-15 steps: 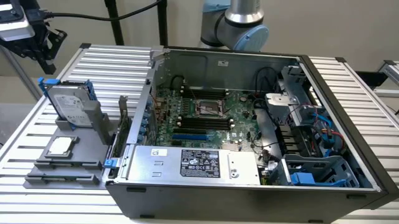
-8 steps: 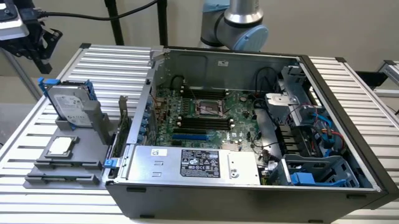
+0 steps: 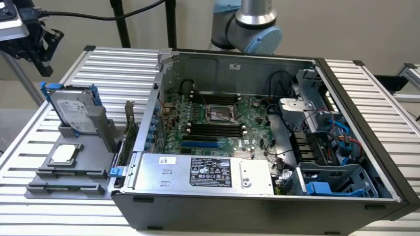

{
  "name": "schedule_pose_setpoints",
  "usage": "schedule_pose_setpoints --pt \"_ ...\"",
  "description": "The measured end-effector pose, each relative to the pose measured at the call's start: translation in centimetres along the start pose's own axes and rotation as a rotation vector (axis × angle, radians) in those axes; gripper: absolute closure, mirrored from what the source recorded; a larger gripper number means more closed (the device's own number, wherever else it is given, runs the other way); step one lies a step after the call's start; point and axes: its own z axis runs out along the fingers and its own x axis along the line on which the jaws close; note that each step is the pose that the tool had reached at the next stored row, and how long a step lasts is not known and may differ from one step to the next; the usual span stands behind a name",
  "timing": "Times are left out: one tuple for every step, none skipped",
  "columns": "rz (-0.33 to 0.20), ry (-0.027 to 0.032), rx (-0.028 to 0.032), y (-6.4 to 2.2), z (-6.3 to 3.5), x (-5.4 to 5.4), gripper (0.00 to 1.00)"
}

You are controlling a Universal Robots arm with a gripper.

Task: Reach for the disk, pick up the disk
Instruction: 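Reach for the disk, then pick up the disk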

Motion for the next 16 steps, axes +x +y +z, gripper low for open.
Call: schedule_pose_setpoints --pt "-0.017 0.0006 -0.0001 0.00 0.00 0.00 0.89" --pt "-0.035 0.0013 0.0000 0.00 0.00 0.00 0.89" --pt "-0.053 0.0020 0.0001 0.01 0.00 0.00 0.89" --pt "-0.071 0.0026 0.0000 0.00 0.00 0.00 0.89" --pt "-0.090 0.0034 0.0001 0.01 0.00 0.00 0.89" --pt "-0.108 0.0040 0.0001 0.00 0.00 0.00 0.89" --pt "-0.127 0.0048 0.0001 0.00 0.00 0.00 0.89" --pt "-0.145 0.0055 0.0001 0.00 0.00 0.00 0.89" --pt "-0.163 0.0062 0.0001 0.00 0.00 0.00 0.89" --pt "-0.181 0.0068 0.0001 0.00 0.00 0.00 0.89" --pt "-0.199 0.0075 0.0002 0.00 0.00 0.00 0.89" --pt "-0.218 0.0082 0.0001 0.00 0.00 0.00 0.89" --pt "-0.235 0.0088 0.0002 0.00 0.00 0.00 0.89" --pt "-0.253 0.0095 0.0002 0.00 0.00 0.00 0.89" --pt "-0.272 0.0100 0.0003 0.00 0.00 -0.01 0.89" --pt "-0.290 0.0105 0.0003 0.00 0.00 0.00 0.89"
